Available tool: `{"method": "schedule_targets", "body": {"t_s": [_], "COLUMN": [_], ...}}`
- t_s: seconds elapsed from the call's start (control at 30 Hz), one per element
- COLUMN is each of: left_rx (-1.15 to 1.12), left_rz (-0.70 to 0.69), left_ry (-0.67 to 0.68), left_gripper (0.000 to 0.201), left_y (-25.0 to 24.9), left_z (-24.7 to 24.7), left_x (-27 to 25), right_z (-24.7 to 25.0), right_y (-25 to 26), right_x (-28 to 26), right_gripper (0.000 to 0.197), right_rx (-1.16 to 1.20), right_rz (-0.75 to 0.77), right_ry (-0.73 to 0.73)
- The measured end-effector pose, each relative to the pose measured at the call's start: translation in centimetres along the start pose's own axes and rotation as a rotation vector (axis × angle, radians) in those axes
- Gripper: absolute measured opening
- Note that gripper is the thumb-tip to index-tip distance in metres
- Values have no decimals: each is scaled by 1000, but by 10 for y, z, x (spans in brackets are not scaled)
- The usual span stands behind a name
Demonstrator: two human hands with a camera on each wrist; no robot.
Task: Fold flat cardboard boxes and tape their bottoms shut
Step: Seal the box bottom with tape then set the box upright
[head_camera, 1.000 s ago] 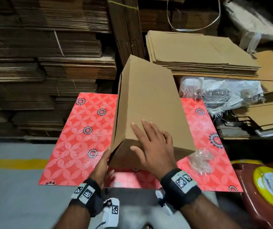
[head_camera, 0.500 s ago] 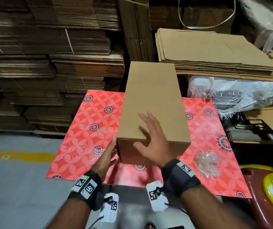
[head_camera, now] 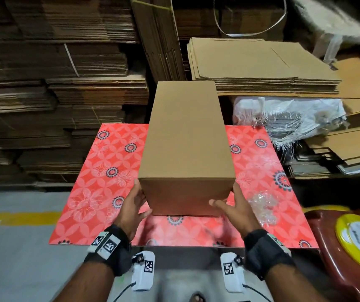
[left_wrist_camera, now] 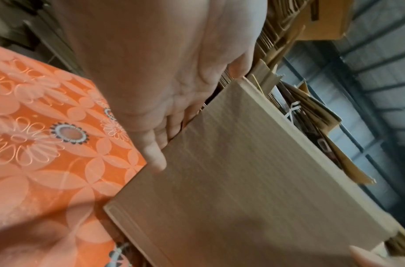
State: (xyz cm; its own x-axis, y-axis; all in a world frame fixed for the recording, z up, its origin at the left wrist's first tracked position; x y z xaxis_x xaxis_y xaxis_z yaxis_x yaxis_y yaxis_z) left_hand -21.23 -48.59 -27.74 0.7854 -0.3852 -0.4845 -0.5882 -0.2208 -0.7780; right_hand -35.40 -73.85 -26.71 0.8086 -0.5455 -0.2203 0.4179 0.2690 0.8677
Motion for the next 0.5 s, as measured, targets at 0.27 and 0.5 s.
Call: {"method": "schedule_targets", "body": {"t_s": [0.27, 0.5], "left_rx": [-413, -497], "left_rz": [151, 253], "left_ry": [-149, -176], "left_gripper": [91, 91], "left_y": [72, 132], "left_z": [12, 14], "left_x": [21, 26], "right_z": [-13, -59], "right_y": [139, 143], "right_x": [-23, -19], "right_gripper": [86, 90], "right_rx": [-785, -1050], "right_rz": [614, 740], "right_ry": [-132, -46]}}
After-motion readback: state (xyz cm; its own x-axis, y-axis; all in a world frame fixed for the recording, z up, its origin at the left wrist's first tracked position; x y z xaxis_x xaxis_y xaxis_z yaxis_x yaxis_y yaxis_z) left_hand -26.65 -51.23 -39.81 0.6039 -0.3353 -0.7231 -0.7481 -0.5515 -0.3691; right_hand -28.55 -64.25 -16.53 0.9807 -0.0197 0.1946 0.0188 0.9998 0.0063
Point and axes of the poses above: each hand's wrist, its own x-axis towards the middle knuckle, its own z-axis out of the back of the hand, y = z × x, the point moved 7 cm from there along x, towards the middle knuckle, and after that the axes turned 12 degrees about -x, right-handed, at the moved point
